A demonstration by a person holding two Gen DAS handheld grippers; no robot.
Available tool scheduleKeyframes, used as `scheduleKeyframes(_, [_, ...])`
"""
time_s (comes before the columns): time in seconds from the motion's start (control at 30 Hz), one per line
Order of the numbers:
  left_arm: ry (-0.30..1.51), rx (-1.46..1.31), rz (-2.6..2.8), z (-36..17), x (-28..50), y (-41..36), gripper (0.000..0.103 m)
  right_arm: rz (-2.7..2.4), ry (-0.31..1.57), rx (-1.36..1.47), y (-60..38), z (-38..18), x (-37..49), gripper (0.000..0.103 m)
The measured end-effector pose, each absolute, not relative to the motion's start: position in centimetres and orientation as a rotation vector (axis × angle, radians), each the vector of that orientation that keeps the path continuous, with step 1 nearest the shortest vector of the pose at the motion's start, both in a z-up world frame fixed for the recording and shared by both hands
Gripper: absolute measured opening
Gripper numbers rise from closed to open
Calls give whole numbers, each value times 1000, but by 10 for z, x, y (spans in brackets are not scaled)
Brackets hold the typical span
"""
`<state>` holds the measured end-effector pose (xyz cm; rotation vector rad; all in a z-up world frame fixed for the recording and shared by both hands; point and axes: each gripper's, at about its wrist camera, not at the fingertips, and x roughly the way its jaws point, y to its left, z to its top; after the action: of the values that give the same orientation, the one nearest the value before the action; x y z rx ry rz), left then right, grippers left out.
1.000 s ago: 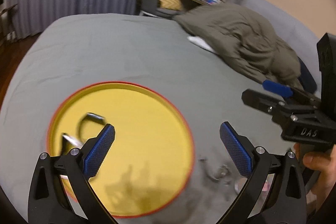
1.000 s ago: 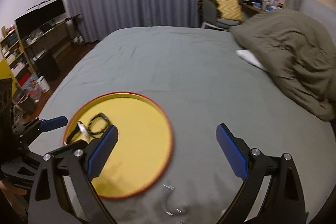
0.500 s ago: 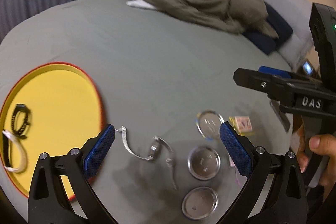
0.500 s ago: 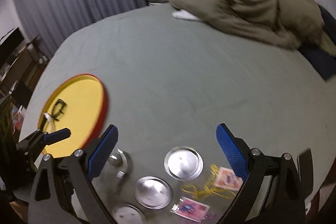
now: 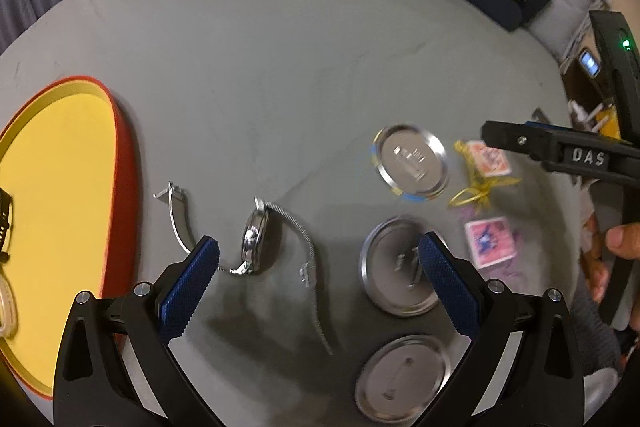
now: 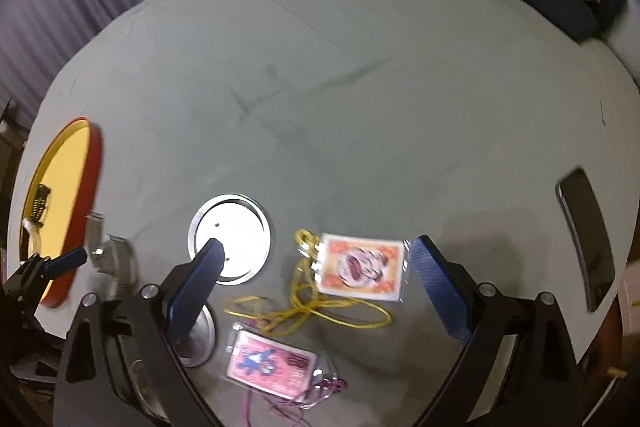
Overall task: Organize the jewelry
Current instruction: 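Move the left tool to the silver mesh-strap watch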
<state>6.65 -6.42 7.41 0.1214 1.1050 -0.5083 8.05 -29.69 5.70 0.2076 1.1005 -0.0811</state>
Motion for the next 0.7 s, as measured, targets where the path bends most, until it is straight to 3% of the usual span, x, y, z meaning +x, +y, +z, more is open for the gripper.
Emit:
scheduleKeyframes(0.47, [1101, 206, -511, 55, 63, -71, 97, -137, 1209, 171, -317, 12, 69, 91])
scheduleKeyframes(0.7, [1122, 211, -511, 42, 66, -75, 97, -132, 1211, 128, -319, 1, 66, 96])
